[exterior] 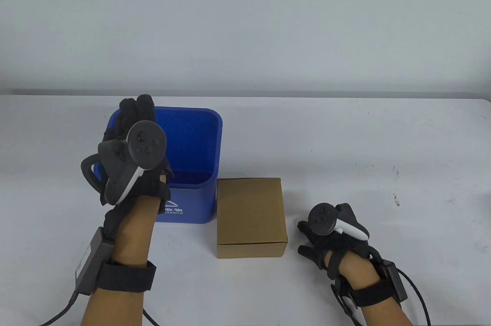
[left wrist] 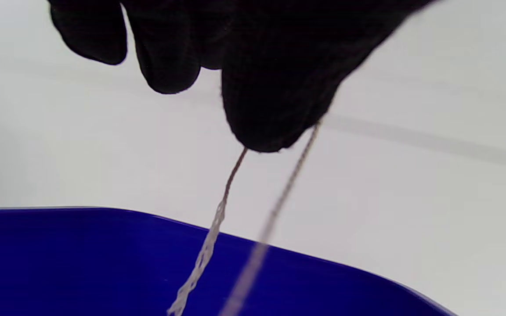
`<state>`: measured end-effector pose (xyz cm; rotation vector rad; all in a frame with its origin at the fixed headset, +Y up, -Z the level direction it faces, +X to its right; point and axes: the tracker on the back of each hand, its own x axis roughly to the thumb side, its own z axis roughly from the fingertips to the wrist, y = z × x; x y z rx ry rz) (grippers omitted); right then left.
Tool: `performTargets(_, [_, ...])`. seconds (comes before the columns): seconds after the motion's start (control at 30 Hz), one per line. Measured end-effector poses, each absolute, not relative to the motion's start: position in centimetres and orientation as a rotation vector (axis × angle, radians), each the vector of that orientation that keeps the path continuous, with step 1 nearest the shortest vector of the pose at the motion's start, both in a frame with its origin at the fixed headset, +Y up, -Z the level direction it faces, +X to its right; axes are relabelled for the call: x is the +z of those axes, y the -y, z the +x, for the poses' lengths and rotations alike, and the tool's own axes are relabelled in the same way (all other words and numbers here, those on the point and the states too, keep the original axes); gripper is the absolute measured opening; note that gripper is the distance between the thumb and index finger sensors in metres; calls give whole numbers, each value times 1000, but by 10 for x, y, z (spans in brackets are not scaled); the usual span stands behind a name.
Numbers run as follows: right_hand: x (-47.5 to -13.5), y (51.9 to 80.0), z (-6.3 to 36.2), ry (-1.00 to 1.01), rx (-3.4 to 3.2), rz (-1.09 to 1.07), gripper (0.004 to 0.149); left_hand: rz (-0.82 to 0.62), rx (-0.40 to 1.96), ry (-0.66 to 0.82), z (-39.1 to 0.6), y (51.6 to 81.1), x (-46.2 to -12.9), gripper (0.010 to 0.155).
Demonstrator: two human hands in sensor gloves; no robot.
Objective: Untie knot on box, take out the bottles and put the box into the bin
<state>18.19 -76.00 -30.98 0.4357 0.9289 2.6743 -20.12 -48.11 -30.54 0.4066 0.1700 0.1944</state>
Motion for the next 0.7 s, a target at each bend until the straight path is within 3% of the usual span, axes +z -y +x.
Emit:
performTargets(0.2, [-310, 760, 182, -929, 2674, 436, 73, 427, 204, -71, -184, 488, -292, 86])
performTargets(0.37, [-310, 760, 182, -928, 2675, 435, 73, 306, 181, -77, -185, 496, -295, 79])
performTargets(0.5, [-310, 760, 182, -927, 2673, 434, 73, 323, 200, -98, -196, 493, -298, 76])
performTargets(0.7, [-310, 760, 182, -927, 2676, 434, 73, 379, 165, -140, -208, 490, -299, 48])
